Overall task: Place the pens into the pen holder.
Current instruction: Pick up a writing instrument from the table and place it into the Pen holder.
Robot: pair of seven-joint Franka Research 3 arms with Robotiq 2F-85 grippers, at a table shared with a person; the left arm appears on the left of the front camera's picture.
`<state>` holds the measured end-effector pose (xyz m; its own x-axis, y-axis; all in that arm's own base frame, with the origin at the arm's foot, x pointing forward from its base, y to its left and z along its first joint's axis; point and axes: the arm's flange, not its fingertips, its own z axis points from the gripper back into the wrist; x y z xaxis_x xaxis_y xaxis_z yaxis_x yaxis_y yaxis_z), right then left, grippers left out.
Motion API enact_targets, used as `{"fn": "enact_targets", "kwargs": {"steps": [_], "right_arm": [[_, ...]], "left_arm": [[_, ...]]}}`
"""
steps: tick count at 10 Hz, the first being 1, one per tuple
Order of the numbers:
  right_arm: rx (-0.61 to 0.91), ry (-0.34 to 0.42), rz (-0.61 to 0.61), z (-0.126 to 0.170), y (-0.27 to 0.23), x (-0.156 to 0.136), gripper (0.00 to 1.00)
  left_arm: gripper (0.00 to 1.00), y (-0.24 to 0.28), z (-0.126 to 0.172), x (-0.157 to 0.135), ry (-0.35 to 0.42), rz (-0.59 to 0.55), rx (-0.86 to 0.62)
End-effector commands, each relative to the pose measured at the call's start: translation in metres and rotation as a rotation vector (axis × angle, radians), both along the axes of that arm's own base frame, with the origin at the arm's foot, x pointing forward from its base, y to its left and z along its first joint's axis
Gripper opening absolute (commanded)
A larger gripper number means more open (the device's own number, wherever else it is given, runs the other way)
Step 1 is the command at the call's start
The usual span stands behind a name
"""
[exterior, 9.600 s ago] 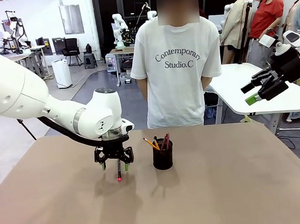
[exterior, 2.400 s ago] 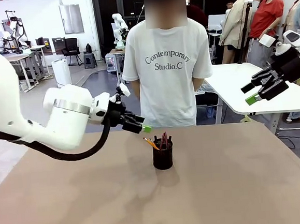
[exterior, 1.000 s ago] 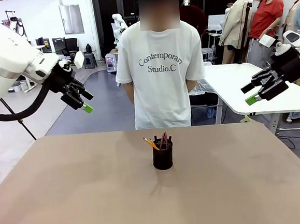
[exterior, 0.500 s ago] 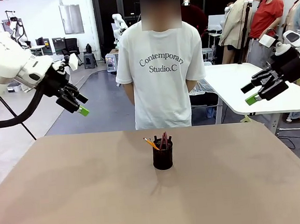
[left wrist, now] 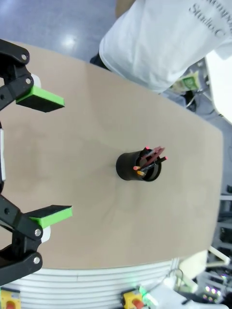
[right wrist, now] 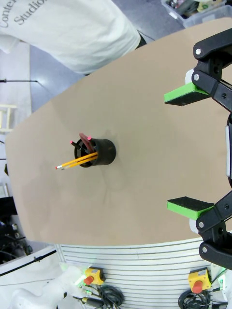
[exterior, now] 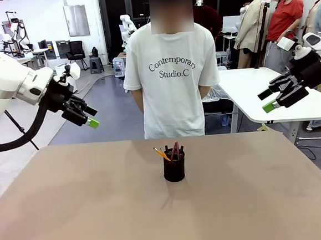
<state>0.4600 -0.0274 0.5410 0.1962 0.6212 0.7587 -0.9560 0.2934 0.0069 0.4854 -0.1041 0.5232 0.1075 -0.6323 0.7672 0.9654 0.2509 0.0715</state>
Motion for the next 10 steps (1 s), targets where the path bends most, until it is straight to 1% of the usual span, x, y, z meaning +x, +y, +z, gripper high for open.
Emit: {"fn": "enact_targets", "kwargs": {"steps": [1, 3, 4, 10], "right_arm": [[-0.010, -0.010, -0.005, 0.0008, 0.0023, 0.0001, 1.00], [-0.010, -0.010, -0.005, 0.0008, 0.0023, 0.0001, 1.00], [-0.010, -0.010, -0.005, 0.0008, 0.0023, 0.0001, 1.00], [-0.010, -0.010, -0.005, 0.0008, 0.0023, 0.0001, 1.00]], "left_arm": [[1.00, 0.0109, -0.0038, -0.0136, -0.024, 0.002, -0.038], [1.00, 0.0094, -0.0092, -0.0101, -0.018, 0.020, -0.024], [1.00, 0.0078, -0.0044, -0.0075, -0.003, 0.009, -0.016], [1.00, 0.0078, -0.0044, -0.0075, -0.003, 0.009, -0.016]]}}
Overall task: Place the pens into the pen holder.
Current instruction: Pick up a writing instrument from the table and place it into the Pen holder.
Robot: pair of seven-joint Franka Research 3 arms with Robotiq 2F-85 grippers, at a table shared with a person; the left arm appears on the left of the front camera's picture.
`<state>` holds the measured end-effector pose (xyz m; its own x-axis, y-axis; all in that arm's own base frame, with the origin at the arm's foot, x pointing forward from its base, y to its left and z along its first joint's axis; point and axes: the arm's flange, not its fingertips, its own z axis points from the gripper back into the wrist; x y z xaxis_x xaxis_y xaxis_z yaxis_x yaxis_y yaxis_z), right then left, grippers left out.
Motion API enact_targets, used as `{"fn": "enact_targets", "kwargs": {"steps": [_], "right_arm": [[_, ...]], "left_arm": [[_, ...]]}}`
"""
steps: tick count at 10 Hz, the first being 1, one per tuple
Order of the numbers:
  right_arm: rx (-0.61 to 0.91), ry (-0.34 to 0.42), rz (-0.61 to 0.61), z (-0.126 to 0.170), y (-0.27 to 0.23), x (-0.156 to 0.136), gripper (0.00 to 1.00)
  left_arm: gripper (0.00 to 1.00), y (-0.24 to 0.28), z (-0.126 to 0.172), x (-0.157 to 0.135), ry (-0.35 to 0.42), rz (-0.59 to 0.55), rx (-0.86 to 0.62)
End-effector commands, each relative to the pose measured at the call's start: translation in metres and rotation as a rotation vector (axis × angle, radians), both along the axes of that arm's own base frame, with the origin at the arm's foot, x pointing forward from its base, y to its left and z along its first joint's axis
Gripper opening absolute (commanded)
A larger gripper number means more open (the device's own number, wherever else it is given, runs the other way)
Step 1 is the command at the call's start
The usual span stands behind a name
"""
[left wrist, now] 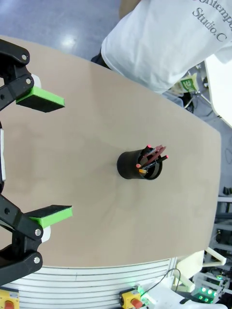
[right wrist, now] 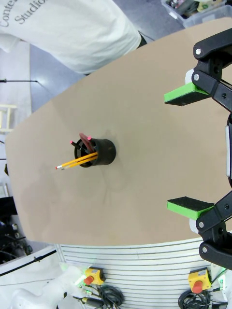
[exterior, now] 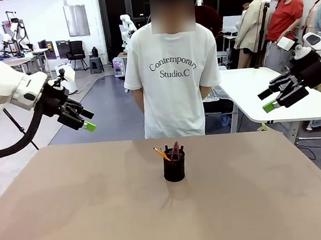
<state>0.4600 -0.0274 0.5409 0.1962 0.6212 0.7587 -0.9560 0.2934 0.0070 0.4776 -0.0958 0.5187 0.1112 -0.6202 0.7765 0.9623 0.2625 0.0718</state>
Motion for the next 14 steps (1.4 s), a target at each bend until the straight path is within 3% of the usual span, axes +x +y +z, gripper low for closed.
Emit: {"fn": "enact_targets", "kwargs": {"steps": [1, 14], "right_arm": [[-0.010, -0.010, -0.005, 0.0008, 0.0023, 0.0002, 1.00], [-0.010, -0.010, -0.005, 0.0008, 0.0023, 0.0002, 1.00]], "left_arm": [[1.00, -0.0005, 0.0002, 0.0004, 0.001, -0.002, -0.001], [1.00, -0.0005, 0.0002, 0.0004, 0.001, -0.002, -0.001]]}}
